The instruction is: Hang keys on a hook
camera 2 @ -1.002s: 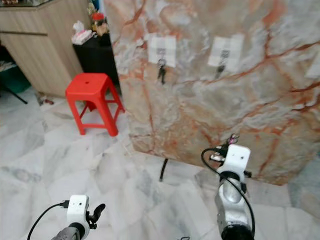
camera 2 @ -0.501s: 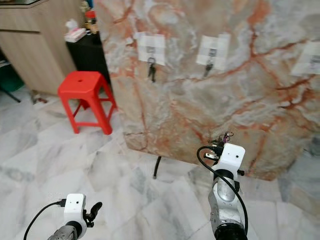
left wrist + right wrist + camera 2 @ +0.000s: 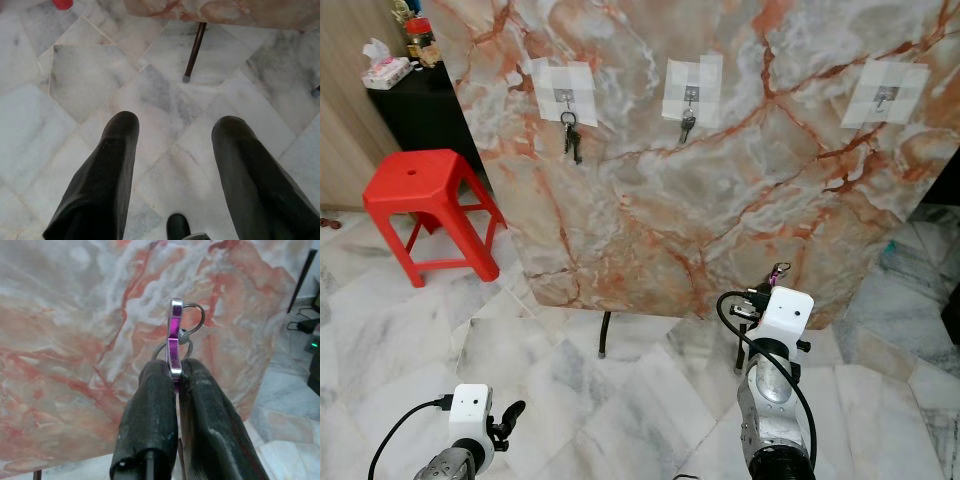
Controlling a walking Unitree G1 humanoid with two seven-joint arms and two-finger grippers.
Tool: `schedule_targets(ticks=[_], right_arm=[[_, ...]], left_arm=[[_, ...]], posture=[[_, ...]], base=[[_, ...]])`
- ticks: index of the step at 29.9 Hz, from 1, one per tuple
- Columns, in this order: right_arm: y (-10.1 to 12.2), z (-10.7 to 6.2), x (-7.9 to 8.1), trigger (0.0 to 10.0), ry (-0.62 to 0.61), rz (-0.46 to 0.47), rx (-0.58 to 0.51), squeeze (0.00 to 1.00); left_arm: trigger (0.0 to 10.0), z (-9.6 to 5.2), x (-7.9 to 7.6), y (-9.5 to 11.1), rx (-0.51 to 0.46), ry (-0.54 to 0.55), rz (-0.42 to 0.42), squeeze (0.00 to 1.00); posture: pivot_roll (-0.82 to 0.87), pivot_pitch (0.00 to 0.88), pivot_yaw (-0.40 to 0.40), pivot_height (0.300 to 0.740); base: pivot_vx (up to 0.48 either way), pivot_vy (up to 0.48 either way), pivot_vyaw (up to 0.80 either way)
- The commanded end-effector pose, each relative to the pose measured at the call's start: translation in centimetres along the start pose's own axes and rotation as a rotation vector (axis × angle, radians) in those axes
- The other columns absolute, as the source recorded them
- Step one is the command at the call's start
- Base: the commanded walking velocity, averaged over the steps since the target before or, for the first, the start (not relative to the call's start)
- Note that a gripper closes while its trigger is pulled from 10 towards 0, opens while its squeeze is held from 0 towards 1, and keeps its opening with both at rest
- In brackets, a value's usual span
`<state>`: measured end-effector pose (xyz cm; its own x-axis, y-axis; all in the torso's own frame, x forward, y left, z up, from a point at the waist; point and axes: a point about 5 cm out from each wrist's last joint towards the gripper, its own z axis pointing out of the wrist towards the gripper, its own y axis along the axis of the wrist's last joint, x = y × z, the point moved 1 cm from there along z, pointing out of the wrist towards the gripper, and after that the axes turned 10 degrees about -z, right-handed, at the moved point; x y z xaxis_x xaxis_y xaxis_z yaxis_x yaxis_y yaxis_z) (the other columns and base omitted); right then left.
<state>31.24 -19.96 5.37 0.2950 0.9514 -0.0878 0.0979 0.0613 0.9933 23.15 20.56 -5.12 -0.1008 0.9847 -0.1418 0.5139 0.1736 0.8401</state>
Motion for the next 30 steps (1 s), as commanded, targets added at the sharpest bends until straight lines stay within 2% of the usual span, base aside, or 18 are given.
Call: schedule_targets(ticks=[1, 11, 19, 30], right_arm=[[0.36, 0.16, -0.09, 10.0, -0.004, -0.004, -0.017, 0.00], [0.58, 0.27, -0.24, 10.0, -0.009, 0.001, -0.028, 0.00], [0.57, 0.24, -0.29, 10.0, -0.012, 0.004, -0.030, 0.00], [0.59, 0.20, -0.03, 10.0, -0.002, -0.006, -0.035, 0.00]], left_arm=[[10.0, -0.25, 0.31, -0.60, 0.027, 0.009, 0.000, 0.00], [10.0, -0.28, 0.28, -0.71, 0.035, 0.006, 0.022, 0.00], [10.0, -0.27, 0.20, -0.74, 0.035, 0.007, 0.022, 0.00], [10.0, -0.36, 0.16, -0.93, 0.036, 0.007, 0.002, 0.00]], posture=[[0.08, 0.053, 0.014, 0.740], [0.08, 0.065, 0.014, 0.740], [0.08, 0.073, 0.012, 0.740], [0.08, 0.079, 0.012, 0.740]], base=[[0.000, 0.000, -0.80], [0.000, 0.000, -0.80], [0.000, -0.338, -0.76], [0.000, -0.022, 0.00]])
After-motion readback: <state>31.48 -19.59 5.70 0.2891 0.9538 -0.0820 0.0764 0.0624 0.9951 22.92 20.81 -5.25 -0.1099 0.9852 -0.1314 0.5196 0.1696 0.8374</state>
